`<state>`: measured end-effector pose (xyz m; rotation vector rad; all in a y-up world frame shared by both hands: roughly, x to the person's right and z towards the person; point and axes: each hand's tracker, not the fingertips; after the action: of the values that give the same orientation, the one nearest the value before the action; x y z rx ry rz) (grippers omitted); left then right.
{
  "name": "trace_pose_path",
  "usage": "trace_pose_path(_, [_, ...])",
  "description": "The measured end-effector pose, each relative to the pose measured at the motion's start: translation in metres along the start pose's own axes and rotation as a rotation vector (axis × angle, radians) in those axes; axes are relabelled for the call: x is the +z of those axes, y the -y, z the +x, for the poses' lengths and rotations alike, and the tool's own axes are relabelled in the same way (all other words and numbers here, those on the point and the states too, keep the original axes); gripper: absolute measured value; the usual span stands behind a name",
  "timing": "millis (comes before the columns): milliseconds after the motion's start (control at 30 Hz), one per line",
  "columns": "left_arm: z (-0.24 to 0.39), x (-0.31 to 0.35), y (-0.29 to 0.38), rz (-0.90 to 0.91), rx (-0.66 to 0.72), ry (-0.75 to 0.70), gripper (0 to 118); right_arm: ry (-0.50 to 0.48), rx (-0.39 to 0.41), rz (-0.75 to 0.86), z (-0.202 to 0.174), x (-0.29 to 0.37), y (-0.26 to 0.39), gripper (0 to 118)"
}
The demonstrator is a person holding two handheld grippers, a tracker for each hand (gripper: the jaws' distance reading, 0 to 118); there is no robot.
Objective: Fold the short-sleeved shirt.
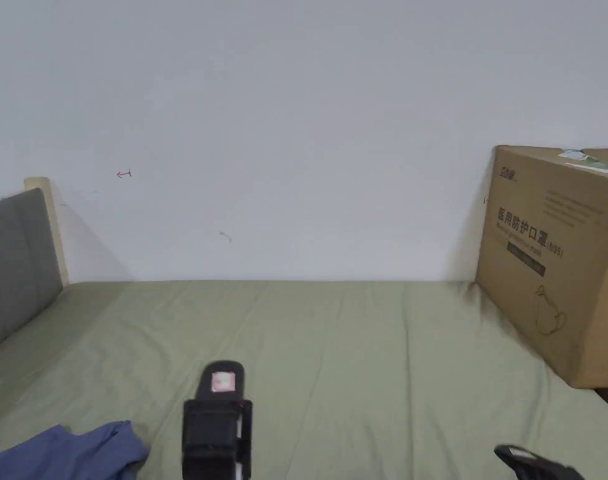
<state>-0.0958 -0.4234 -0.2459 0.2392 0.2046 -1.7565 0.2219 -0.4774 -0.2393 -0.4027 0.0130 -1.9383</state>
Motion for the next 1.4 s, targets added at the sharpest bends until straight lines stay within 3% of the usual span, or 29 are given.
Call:
trace_pose_path(33, [0.002, 0.003, -0.002, 0.005, 0.077, 0.044, 118, 0.016, 0.018, 0.005, 0.002, 0.001, -0.002, 117])
trace_pose_path(67, [-0.003, 0.005, -0.005, -0.009, 0.235, 0.106, 118, 0.036, 0.097, 0.01, -0.004, 0.001, -0.003, 117])
trace_pose_path(133, [-0.017, 0.002, -0.003, -0.087, 0.61, 0.232, 118, 0.016, 0.349, 0.038, -0.018, 0.006, 0.005, 117])
trace_pose_path(200, [-0.034, -0.007, 0.016, -0.186, 0.991, 0.319, 118, -0.046, 0.708, 0.088, -0.048, 0.009, 0.017, 116])
trace_pose_path(233, [-0.039, -0.009, 0.026, -0.225, 1.181, 0.337, 118, -0.068, 0.931, 0.13, -0.064, 0.011, 0.029, 116])
trace_pose_path(267, [-0.043, -0.011, 0.038, -0.253, 1.384, 0.316, 118, -0.079, 1.187, 0.194, -0.075, 0.015, 0.044, 116])
trace_pose_path(300, [-0.045, -0.01, 0.051, -0.269, 1.595, 0.26, 118, -0.089, 1.496, 0.3, -0.08, 0.02, 0.065, 116])
trace_pose_path(367, [-0.043, 0.001, 0.066, -0.2, 1.855, 0.12, 118, -0.076, 1.971, 0.548, -0.071, 0.023, 0.098, 116])
trace_pose_path(400, [-0.039, 0.007, 0.07, -0.202, 1.886, 0.032, 118, -0.069, 2.076, 0.661, -0.061, 0.024, 0.105, 116])
trace_pose_path(433, [-0.037, 0.009, 0.071, -0.229, 1.874, -0.019, 118, -0.079, 2.123, 0.701, -0.057, 0.025, 0.109, 116])
trace_pose_path(533, [-0.036, 0.008, 0.074, -0.293, 1.795, -0.029, 118, -0.136, 2.109, 0.553, -0.051, 0.024, 0.109, 116])
trace_pose_path(700, [-0.04, 0.011, 0.063, -0.215, 1.669, -0.026, 118, -0.078, 2.029, 0.502, -0.049, 0.021, 0.106, 116])
trace_pose_path(833, [-0.05, 0.015, 0.056, -0.196, 1.654, -0.006, 118, -0.068, 1.988, 0.499, -0.049, 0.02, 0.102, 116])
trace_pose_path(1400, [-0.048, 0.01, 0.062, -0.258, 1.657, 0.068, 118, -0.054, 1.962, 0.466, -0.051, 0.024, 0.099, 116])
